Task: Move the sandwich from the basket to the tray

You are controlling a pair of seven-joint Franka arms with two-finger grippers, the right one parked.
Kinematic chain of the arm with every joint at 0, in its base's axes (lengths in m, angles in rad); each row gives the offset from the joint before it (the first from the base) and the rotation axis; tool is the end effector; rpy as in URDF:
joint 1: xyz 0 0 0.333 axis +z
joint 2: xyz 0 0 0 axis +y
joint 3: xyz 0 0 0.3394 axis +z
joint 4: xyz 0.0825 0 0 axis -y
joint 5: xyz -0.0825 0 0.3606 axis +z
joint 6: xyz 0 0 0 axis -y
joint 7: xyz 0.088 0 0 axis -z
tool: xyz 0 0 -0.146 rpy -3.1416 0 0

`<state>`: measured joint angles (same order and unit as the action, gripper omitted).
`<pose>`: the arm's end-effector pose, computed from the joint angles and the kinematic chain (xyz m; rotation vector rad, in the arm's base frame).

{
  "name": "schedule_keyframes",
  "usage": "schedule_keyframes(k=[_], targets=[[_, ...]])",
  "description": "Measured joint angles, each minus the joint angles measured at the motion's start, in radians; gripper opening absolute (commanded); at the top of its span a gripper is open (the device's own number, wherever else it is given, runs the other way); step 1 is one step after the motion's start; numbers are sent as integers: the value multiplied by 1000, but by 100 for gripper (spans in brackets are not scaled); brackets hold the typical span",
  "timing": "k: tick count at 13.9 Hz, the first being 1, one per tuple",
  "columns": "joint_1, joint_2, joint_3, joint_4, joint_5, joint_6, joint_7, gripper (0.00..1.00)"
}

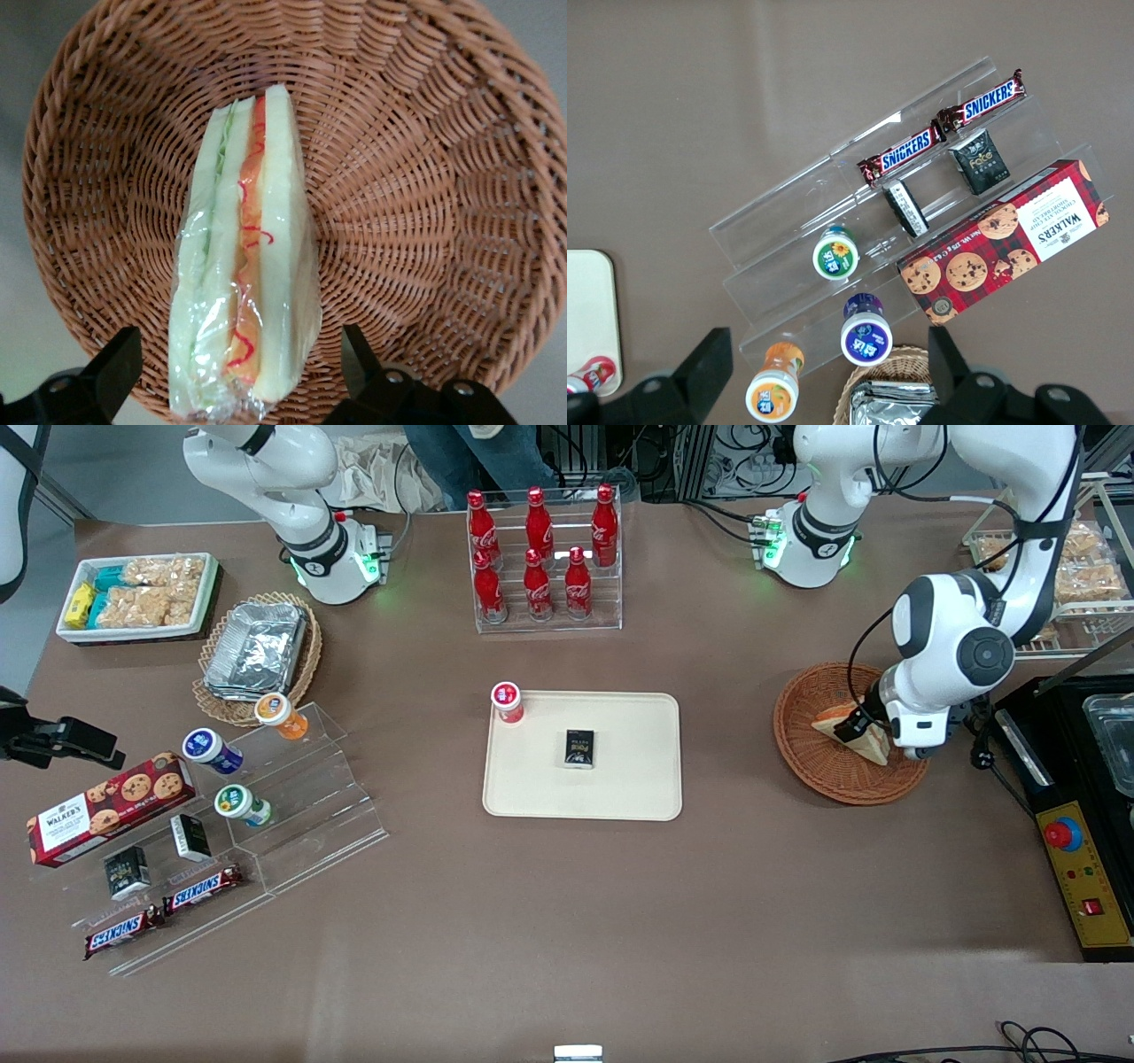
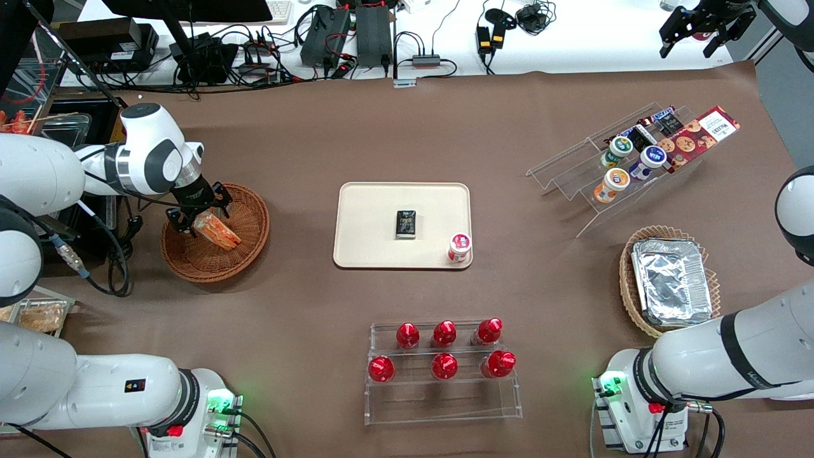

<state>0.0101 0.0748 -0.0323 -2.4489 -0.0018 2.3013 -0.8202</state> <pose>0.4373 -0.0099 0.2574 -2.7988 -1.1820 0.3118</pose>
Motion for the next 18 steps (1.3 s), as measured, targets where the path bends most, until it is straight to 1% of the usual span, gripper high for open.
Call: schedule_keyframes(k=[1, 2, 3, 4, 5, 6, 10, 12, 15, 18], targets=[[0, 7, 0, 0, 0, 9, -1, 97], [0, 14, 0, 0, 0, 22, -2, 88], [0, 23, 0, 0, 0, 33, -2, 66], [0, 36, 0, 0, 0, 49, -2, 40], [0, 49, 0, 0, 0, 66, -2, 19], [0, 62, 0, 0, 0, 77, -2, 0], [0, 69, -1, 6, 4, 82, 2, 0], [-4, 45, -12, 26, 11, 23, 40, 0], [-6, -25, -66, 142, 11, -190, 89, 0], [-11, -61, -105, 368, -1, -460, 150, 0]])
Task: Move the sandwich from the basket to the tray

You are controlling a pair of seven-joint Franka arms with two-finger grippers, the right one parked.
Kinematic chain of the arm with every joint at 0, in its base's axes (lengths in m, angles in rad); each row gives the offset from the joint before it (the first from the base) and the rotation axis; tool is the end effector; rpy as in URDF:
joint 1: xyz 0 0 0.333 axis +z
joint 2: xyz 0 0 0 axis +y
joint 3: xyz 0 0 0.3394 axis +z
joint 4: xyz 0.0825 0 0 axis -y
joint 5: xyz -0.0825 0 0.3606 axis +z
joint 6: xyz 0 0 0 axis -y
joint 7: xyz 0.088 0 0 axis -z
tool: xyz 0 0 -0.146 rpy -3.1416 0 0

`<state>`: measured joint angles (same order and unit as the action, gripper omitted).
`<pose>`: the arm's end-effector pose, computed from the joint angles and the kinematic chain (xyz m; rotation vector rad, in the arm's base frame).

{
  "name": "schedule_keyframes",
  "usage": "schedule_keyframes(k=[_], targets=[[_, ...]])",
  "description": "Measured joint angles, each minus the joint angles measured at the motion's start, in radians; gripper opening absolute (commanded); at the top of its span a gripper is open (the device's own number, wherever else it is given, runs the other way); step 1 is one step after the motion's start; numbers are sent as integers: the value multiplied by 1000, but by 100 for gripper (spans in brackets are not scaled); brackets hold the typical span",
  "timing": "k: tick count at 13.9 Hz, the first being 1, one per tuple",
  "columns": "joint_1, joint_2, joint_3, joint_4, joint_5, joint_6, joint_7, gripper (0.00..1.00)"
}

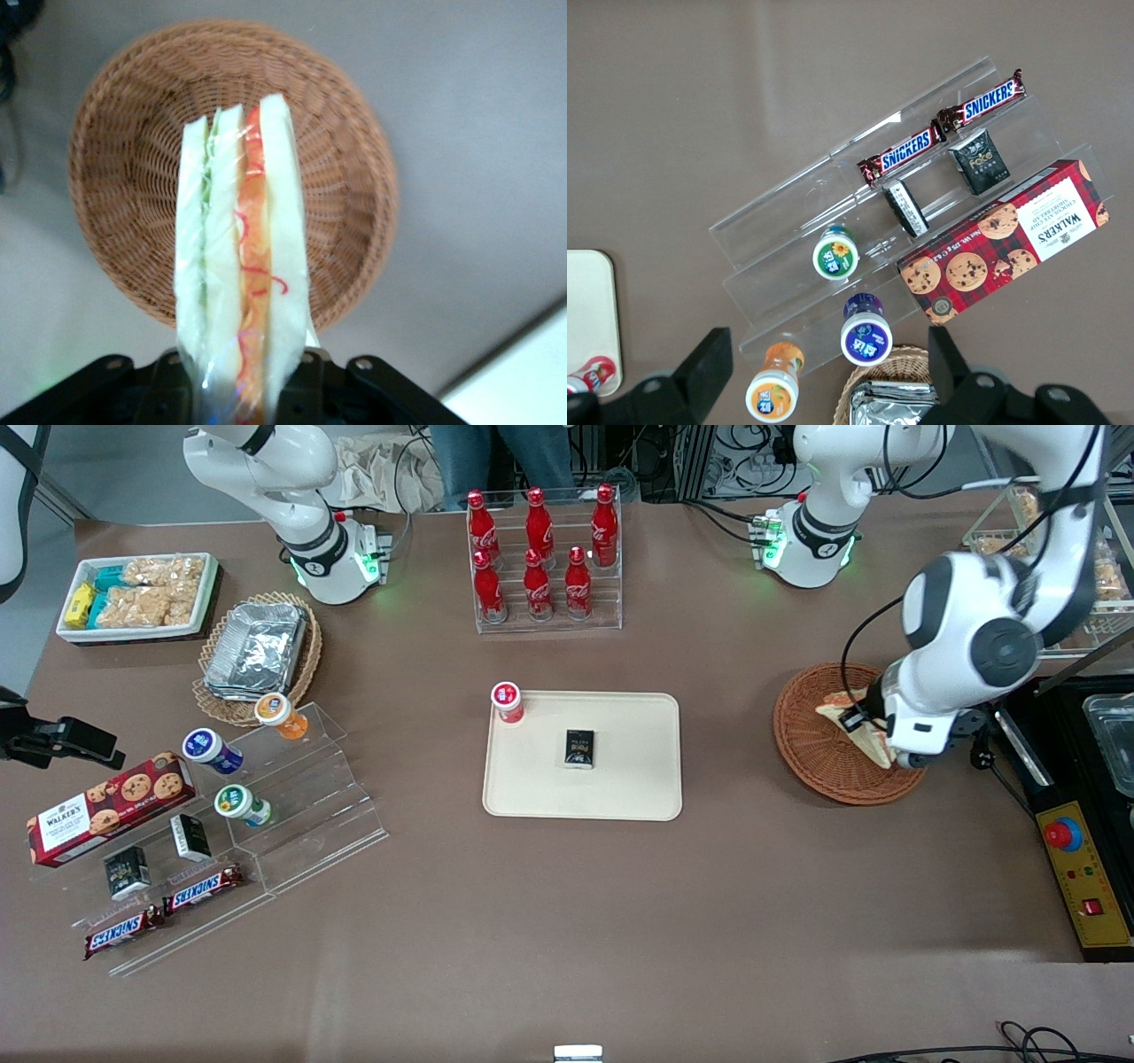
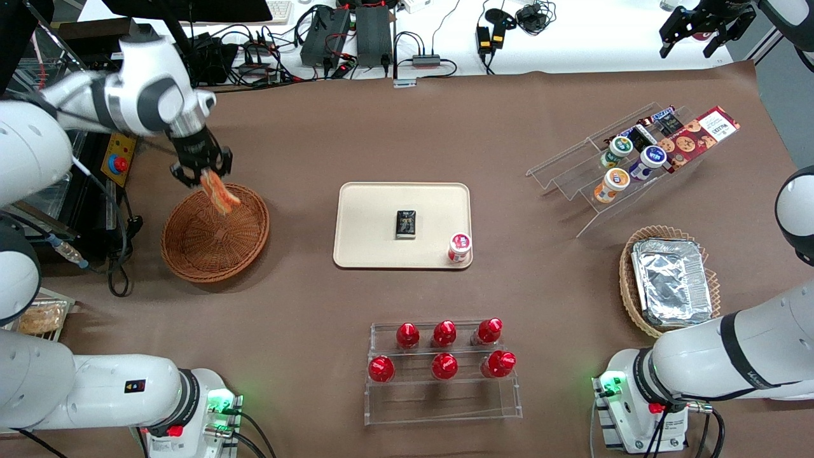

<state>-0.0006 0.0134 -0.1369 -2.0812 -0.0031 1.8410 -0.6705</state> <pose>0.4845 -0.0673 0.3990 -2.9183 -0.7982 0.3573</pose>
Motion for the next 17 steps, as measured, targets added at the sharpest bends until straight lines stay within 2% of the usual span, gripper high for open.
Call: schedule_keyframes(k=[3, 6, 8, 11, 14, 17], targets=[[-9, -1, -55, 163, -60, -152, 59, 0], [-15, 4, -176, 187, -113, -131, 66, 0], [-22, 14, -262, 187, -121, -85, 66, 0], [-28, 59, -358, 174, -123, 6, 66, 0], [-60, 117, -398, 94, -117, 179, 87, 0], [-106, 187, -401, 32, -26, 286, 91, 0]])
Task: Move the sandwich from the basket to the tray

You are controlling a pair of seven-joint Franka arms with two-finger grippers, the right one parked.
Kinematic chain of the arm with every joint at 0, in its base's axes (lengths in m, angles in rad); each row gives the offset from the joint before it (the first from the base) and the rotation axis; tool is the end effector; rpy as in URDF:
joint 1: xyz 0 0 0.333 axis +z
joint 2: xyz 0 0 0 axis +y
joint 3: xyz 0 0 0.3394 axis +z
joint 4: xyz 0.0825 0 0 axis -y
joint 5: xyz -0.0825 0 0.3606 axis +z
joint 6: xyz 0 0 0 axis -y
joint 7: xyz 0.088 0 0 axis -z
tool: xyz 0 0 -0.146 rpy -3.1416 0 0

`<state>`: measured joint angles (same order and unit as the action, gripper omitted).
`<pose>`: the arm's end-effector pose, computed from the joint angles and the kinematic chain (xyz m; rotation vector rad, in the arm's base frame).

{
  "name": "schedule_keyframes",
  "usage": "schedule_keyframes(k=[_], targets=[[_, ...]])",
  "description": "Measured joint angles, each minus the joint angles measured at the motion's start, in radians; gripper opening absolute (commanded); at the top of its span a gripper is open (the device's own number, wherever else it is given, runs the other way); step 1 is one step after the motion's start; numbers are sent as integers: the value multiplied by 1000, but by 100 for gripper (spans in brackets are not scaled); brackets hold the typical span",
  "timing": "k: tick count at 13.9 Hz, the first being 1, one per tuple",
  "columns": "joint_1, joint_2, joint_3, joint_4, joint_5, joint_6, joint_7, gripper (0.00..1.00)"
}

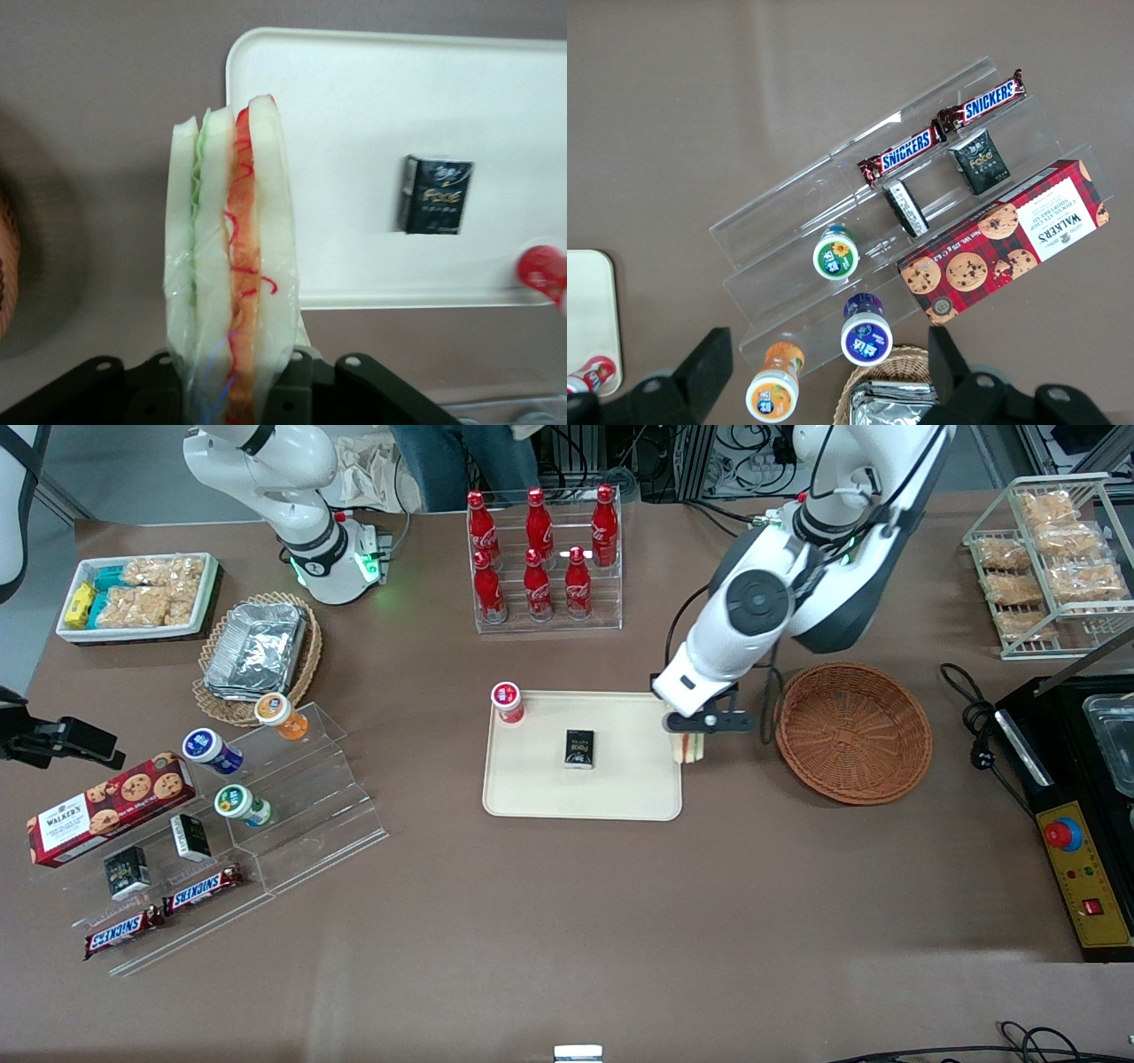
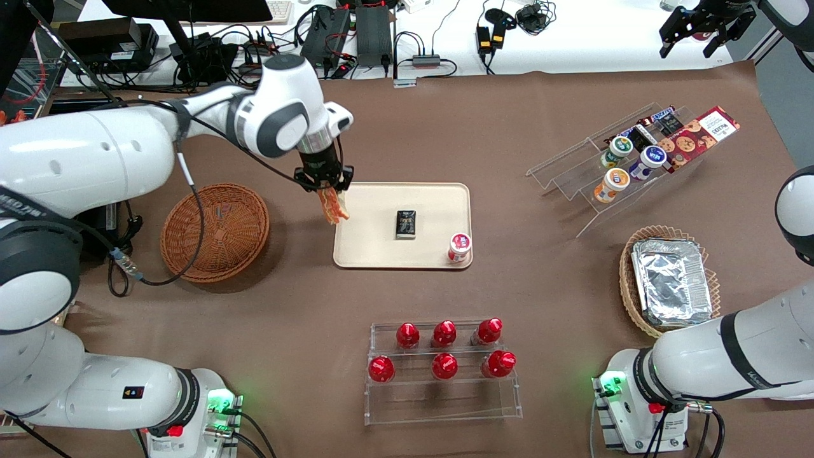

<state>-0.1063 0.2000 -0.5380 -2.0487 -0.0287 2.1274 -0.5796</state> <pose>0.4425 -0.3273 0.3472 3.0831 -0.0684 -0.2305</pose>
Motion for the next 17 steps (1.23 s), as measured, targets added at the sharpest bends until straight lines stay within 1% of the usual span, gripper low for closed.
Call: schedule_keyframes(k=[3, 5, 7, 8, 9, 15, 16, 17], targets=[[-16, 102, 0, -16, 107, 77, -8, 0], [-24, 174, 0, -30, 171, 164, -43, 0], [-29, 212, 0, -64, 211, 255, -56, 0], [-32, 222, 0, -86, 228, 297, -60, 26], [-35, 226, 0, -104, 238, 326, -64, 99], [-33, 226, 3, -114, 268, 341, -83, 100], [-31, 217, 4, -97, 269, 316, -108, 100], [-28, 202, 4, -67, 269, 254, -130, 100]])
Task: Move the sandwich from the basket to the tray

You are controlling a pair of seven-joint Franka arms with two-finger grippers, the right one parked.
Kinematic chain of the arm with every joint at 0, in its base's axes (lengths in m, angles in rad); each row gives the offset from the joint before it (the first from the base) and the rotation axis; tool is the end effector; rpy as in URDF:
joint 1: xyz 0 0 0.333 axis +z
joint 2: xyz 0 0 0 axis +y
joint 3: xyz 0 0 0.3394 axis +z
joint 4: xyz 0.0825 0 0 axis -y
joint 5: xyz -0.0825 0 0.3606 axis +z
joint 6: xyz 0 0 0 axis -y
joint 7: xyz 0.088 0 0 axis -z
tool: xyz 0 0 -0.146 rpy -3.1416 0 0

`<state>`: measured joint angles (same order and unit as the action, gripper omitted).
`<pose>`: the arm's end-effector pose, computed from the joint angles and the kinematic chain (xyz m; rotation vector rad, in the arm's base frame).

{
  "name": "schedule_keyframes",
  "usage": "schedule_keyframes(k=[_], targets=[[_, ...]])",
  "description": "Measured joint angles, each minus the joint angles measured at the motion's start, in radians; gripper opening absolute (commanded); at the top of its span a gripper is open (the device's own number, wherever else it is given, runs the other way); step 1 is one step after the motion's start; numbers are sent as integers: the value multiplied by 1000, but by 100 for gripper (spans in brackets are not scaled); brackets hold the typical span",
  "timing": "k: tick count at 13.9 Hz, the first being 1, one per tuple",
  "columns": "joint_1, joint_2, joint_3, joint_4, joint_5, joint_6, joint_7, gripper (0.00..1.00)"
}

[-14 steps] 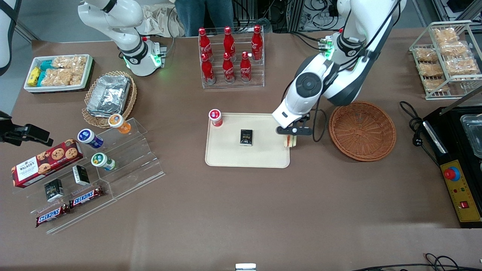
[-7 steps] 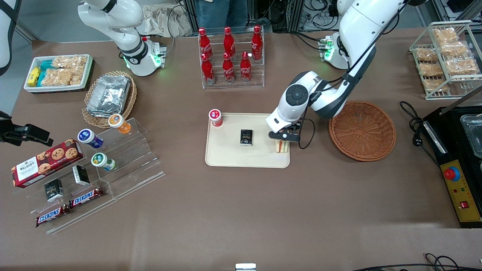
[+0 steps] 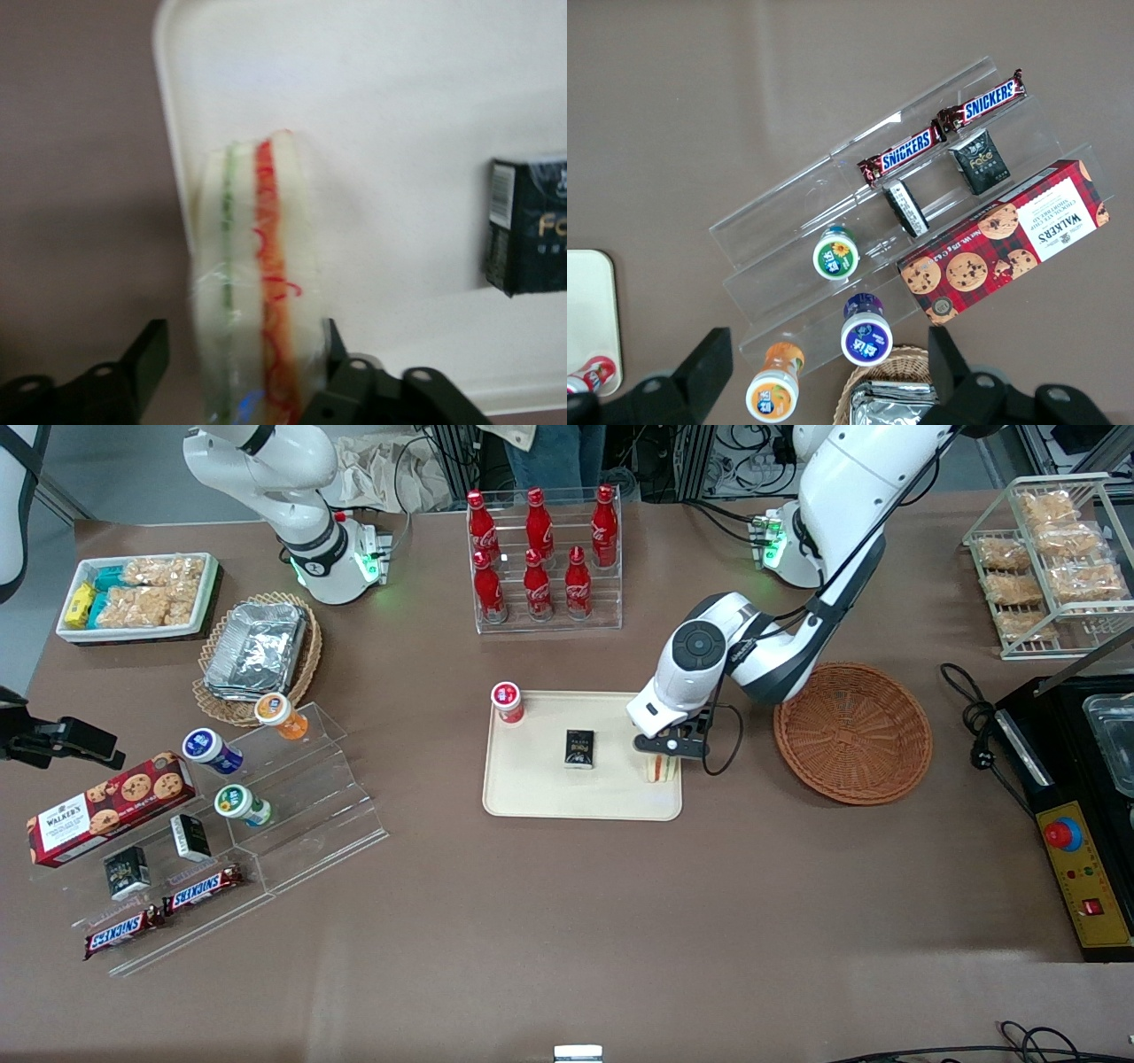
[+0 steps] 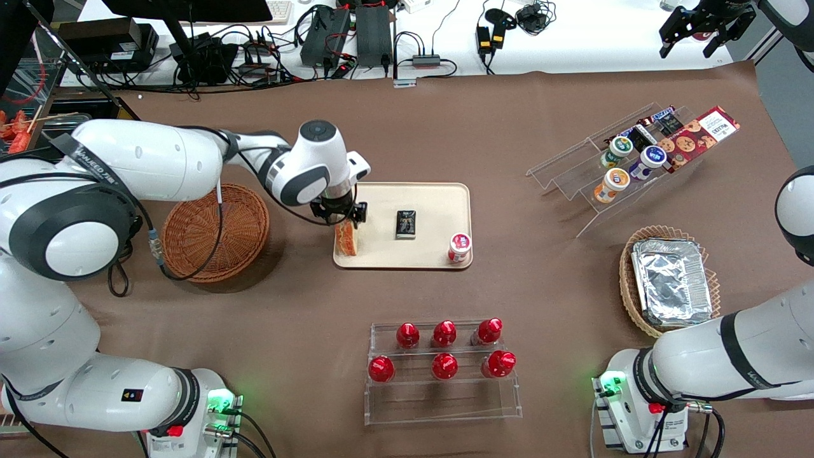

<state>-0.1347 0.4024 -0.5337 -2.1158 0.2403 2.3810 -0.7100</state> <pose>0.4457 -0.3389 0.2409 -3.1254 0.1742 0.1227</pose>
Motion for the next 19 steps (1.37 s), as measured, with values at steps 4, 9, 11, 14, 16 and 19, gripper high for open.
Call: schedule_keyframes(k=[4, 9, 11, 14, 16, 19], targets=[[27, -99, 1, 209, -95, -278, -11, 100], [126, -160, 6, 515, -126, -608, 13, 100], [173, -164, 7, 624, -159, -741, 87, 100], [204, -212, 59, 711, -219, -892, 232, 100], [144, -267, 211, 707, -250, -935, 359, 100], [51, -315, 411, 677, -263, -947, 507, 100]])
